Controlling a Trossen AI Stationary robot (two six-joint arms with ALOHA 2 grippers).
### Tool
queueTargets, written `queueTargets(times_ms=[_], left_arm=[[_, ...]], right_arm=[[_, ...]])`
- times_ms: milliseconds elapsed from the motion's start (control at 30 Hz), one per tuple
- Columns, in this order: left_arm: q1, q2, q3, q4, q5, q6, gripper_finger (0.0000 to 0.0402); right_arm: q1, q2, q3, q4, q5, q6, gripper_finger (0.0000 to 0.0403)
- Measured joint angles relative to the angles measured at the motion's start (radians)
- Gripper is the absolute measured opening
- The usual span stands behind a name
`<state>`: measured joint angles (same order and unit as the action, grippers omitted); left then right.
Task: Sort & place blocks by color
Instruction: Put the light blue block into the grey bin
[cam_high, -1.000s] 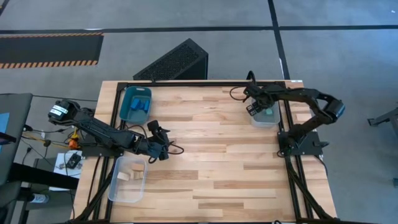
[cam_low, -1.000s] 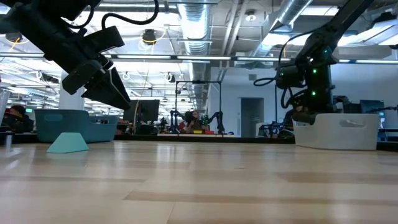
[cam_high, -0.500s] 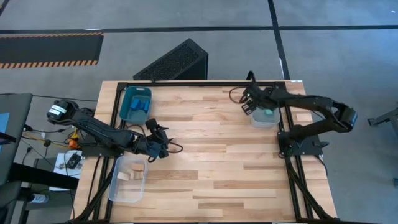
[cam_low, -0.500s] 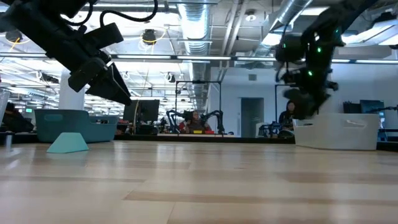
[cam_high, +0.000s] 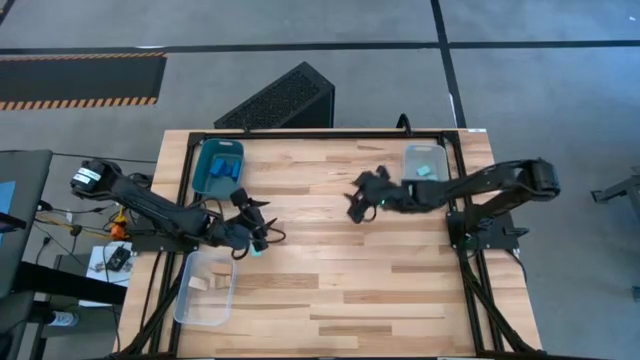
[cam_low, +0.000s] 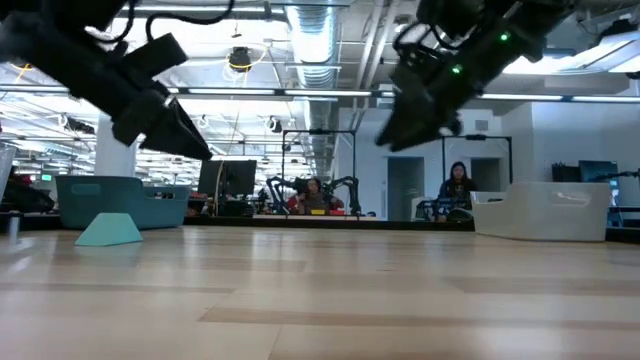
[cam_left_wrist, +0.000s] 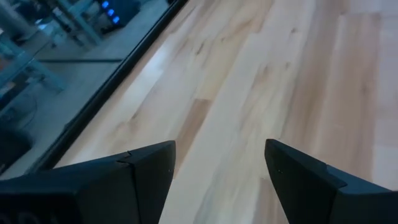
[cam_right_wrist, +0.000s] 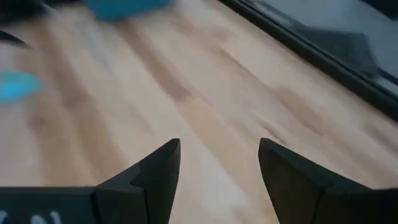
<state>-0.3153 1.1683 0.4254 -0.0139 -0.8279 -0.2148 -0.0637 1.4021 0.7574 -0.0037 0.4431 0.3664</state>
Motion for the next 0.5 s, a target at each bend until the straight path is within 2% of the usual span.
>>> queueTargets(times_ms=[167, 400, 500], left_arm=[[0.0, -0.023, -0.089, 0.193, 0.041, 0.085, 0.0238], [0.0, -0.127, -0.104, 0.223, 0.063, 0.186, 0.0238], [0.0, -0.162, -0.104, 0.225, 0.075, 0.224, 0.0238]], right_arm=[[0.086, 0.13, 0.0, 0.284, -0.028, -0.06, 0.024], [0.126, 0.323, 0.004, 0.704, -0.163, -0.137, 0.024], [0.135, 0.436, 0.033, 0.808, -0.2, -0.146, 0.024]])
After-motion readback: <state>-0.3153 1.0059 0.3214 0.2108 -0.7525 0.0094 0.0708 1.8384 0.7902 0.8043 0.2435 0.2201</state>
